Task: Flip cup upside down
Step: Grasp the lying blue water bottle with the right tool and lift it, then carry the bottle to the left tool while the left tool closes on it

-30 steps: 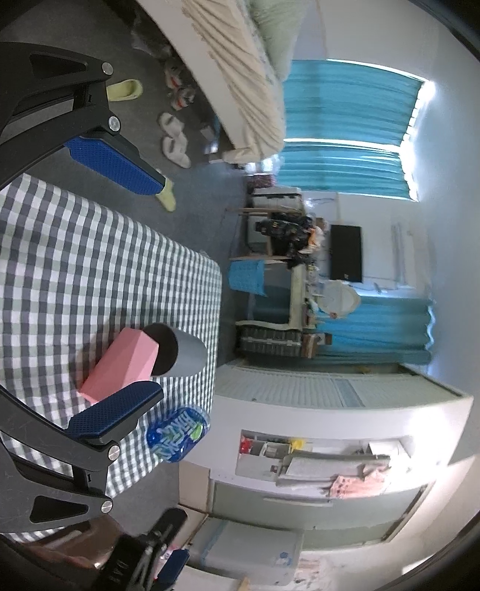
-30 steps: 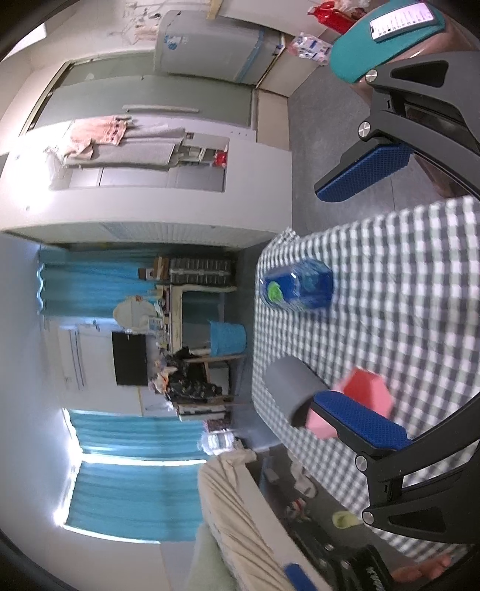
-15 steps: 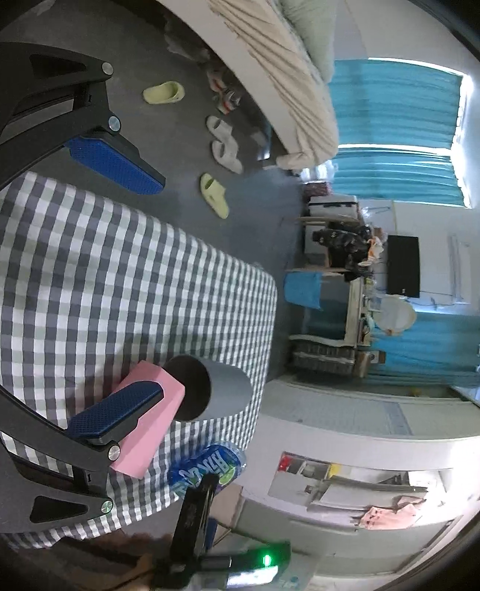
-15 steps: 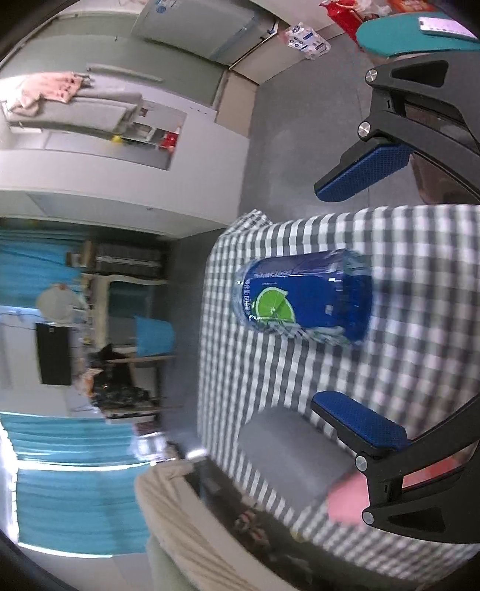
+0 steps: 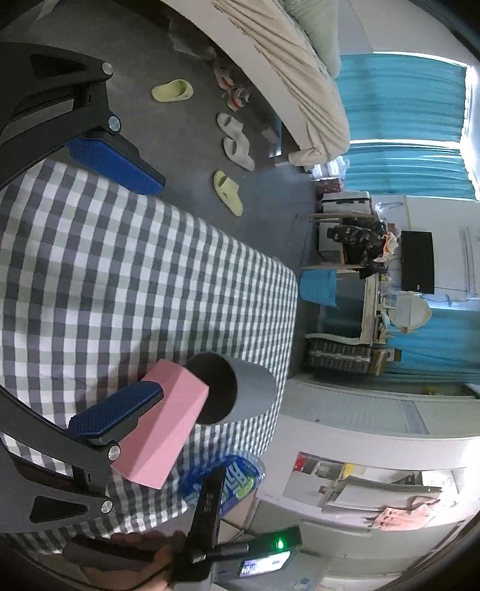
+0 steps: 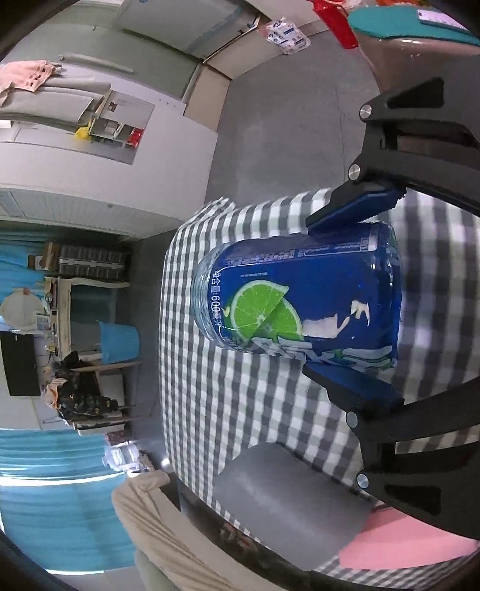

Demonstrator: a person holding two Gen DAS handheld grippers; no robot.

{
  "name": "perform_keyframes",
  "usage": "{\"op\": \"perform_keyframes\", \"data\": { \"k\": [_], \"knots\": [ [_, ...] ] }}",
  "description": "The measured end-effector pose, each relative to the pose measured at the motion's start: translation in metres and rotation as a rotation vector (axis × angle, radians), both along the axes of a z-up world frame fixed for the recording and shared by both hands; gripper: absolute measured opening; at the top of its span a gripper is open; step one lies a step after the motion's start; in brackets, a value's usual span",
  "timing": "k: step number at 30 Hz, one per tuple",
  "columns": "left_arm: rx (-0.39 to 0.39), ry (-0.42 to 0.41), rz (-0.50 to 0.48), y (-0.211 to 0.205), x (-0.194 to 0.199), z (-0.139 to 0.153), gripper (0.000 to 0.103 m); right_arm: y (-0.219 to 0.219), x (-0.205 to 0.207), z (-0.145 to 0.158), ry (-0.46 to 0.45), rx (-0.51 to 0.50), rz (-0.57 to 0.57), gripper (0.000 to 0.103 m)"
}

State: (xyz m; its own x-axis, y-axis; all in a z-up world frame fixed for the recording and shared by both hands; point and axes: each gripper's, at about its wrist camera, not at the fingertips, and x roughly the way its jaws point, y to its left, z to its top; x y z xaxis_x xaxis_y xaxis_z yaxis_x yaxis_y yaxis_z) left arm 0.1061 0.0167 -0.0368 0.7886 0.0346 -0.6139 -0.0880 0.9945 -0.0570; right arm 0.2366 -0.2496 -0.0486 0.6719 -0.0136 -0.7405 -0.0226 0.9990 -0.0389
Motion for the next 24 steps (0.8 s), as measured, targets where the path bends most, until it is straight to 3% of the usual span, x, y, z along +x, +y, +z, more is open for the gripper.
{"op": "perform_keyframes", "data": {
  "k": [5, 10, 16, 24],
  "knots": [
    [0.031, 0.002, -0.008, -0.004, -0.01, -0.002, 0.103, -0.001, -0.046, 0.013, -0.015, -0.031, -0.002, 0.07],
    [-0.009, -0.003, -0.027, -0.002, -0.025, 0.001, 0.103, 0.01, -0.126, 0.017, -0.015, -0.02, -0.004, 0.07],
    [0.013, -0.057, -0.022, -0.001, -0.05, 0.009, 0.103, 0.052, -0.215, 0.015, -0.012, 0.007, 0.044, 0.07],
    [0.014, -0.06, -0.025, 0.008, -0.075, 0.006, 0.103, 0.106, -0.253, 0.003, 0.014, 0.011, 0.142, 0.07]
  ]
}}
